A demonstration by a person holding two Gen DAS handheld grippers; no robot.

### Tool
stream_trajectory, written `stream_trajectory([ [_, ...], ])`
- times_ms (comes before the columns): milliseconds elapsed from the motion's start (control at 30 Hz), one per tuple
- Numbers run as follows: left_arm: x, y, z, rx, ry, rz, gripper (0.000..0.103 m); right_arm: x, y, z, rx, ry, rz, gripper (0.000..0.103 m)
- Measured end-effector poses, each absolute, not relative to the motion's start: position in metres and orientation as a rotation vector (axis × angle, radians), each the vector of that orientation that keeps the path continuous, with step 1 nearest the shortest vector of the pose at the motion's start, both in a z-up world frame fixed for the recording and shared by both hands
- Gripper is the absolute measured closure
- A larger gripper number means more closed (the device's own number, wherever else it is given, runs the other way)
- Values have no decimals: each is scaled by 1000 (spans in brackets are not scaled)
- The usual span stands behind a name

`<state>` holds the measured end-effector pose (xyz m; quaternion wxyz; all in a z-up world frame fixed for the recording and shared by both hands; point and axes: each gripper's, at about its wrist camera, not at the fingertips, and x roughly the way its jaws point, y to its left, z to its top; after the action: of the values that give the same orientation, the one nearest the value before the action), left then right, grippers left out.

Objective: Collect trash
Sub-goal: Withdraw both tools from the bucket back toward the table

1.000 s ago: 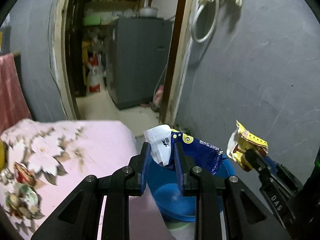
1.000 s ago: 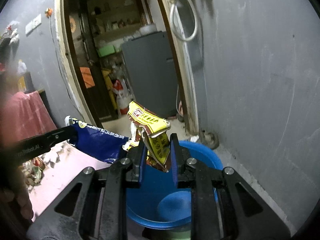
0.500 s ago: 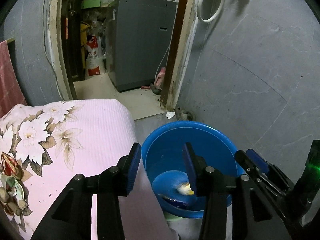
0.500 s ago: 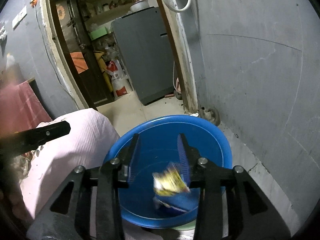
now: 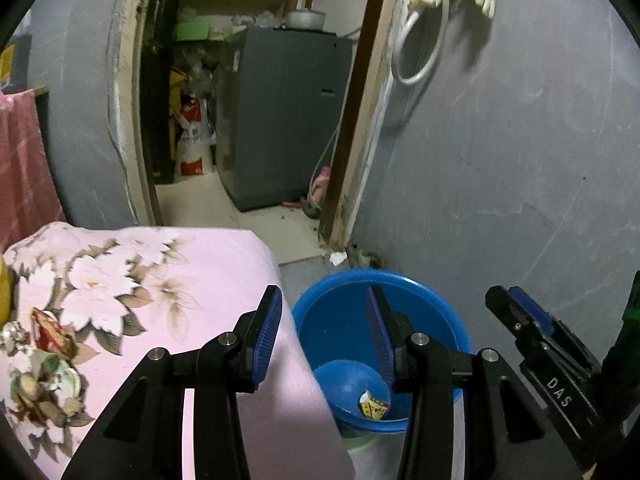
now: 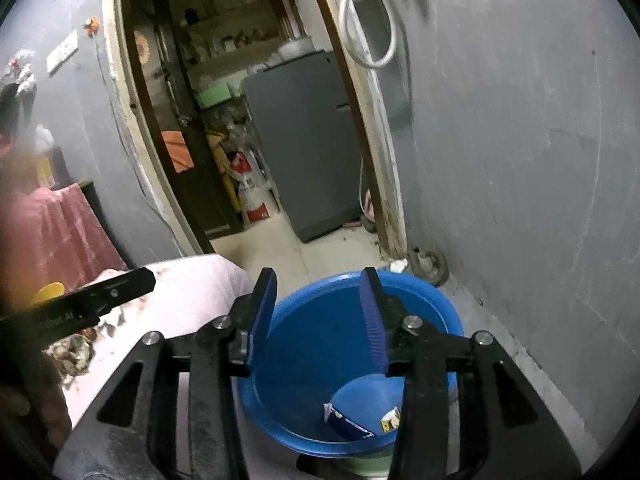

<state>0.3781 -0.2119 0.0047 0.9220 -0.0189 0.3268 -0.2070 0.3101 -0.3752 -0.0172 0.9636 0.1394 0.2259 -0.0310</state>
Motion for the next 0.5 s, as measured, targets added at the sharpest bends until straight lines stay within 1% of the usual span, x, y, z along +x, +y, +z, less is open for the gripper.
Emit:
stream_trajectory([
  [167, 362, -188, 28, -62, 613, -400, 64, 297, -354, 7, 257, 396, -30, 47],
  [233, 352, -176, 37, -77, 580, -387, 58, 293, -344, 16, 243, 371, -15, 44],
  [267, 348, -169, 42, -86, 560, -380, 57, 290, -338, 22, 235, 357, -5, 43],
  [367, 332, -151, 56, -94, 510, -358, 54, 282, -318, 36, 208, 318, 19, 33],
  [433, 320, -138, 63, -92, 477, -339, 48, 276, -304, 45, 194, 292, 32, 22],
  [500, 309, -125, 70, -94, 445, -314, 44, 272, -291, 52, 182, 270, 48, 17],
])
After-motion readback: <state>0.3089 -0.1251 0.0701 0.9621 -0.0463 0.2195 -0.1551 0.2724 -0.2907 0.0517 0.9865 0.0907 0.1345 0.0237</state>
